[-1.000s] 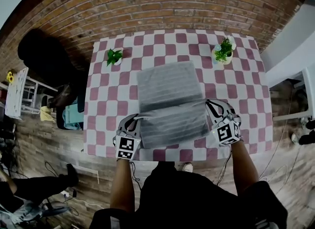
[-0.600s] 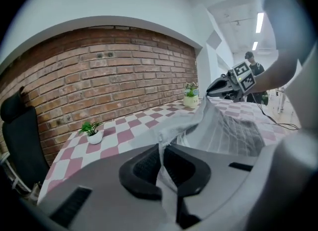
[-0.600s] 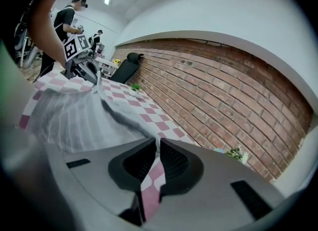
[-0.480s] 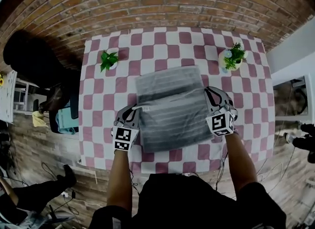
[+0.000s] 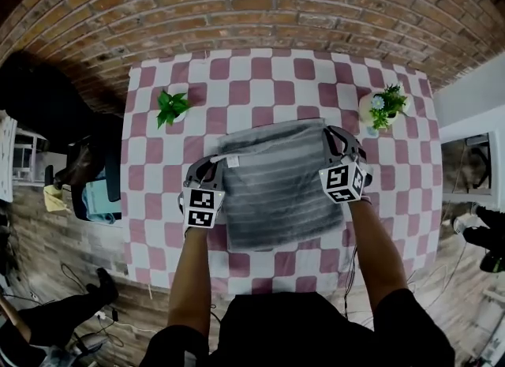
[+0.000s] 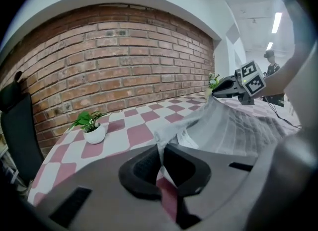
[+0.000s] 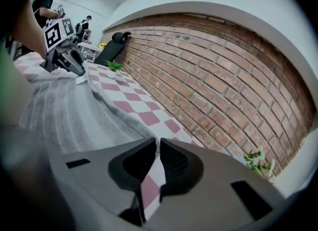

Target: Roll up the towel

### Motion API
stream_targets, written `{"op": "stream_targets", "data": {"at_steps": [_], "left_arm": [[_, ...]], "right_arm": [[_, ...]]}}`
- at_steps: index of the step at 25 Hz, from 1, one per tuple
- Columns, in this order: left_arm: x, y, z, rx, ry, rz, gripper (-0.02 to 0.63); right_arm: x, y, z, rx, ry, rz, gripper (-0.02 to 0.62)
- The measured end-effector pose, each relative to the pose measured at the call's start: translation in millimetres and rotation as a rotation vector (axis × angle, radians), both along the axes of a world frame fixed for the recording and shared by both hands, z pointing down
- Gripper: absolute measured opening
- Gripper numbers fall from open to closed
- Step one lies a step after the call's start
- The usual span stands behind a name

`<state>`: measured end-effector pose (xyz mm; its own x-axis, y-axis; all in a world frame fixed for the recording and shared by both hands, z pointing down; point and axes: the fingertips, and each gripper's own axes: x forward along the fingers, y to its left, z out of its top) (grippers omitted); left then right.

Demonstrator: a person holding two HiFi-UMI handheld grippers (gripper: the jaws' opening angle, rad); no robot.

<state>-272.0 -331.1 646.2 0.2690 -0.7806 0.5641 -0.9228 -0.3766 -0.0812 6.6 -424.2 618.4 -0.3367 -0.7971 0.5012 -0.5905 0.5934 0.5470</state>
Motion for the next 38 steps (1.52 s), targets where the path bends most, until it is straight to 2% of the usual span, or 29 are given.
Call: {"op": "stream_targets", "data": {"at_steps": [4,6,8,11,18,21,24,29,33,35,38], "left_arm": [[-7.9,-21.0,13.8,-0.011,-0.017,-0.058,0.043],[-15.1,-26.4,17.3,-0.009,-0.022,-0.108,0.103],[-20.9,-24.8,16.3,-0.004,-0.033,-0.135,0.173],[-20.6,-9.3,7.7,0.011,-0.040,-0.116,0.179],[9.4,71.9,-17.7,-0.014,-0.037,0.046,0.179],[19.4,111.6,-21.7,-0.058,0.011,0.081,0.187],[26.8,152.9,-22.0,-0.110,0.051,0.081,0.244],[43.3,215.7,-3.0,-0.229,0.073,0.076,0.276],[63.3,245.5,17.4,-0.336,0.063,0.142,0.288],[71.4,259.4,26.3,-0.379,0.029,0.179,0.293],[75.7,270.5,34.3,-0.418,0.001,0.171,0.279]], "right_arm": [[0.5,-23.2,24.4,-0.049,0.031,0.065,0.038],[4.2,-28.9,30.4,-0.071,0.026,0.101,0.048],[5.5,-24.2,29.6,-0.091,0.006,0.104,0.104],[2.5,0.7,18.6,-0.099,-0.024,0.034,0.109],[13.2,109.0,-0.9,-0.232,-0.137,-0.189,0.126],[26.8,156.6,2.4,-0.319,-0.195,-0.232,0.126],[47.1,186.8,7.0,-0.386,-0.233,-0.190,0.137],[75.4,230.2,13.4,-0.476,-0.312,-0.148,0.155],[87.0,255.7,22.6,-0.549,-0.371,-0.160,0.168],[90.9,263.5,30.7,-0.577,-0.360,-0.160,0.173],[94.4,267.5,41.8,-0.603,-0.336,-0.155,0.176]]}}
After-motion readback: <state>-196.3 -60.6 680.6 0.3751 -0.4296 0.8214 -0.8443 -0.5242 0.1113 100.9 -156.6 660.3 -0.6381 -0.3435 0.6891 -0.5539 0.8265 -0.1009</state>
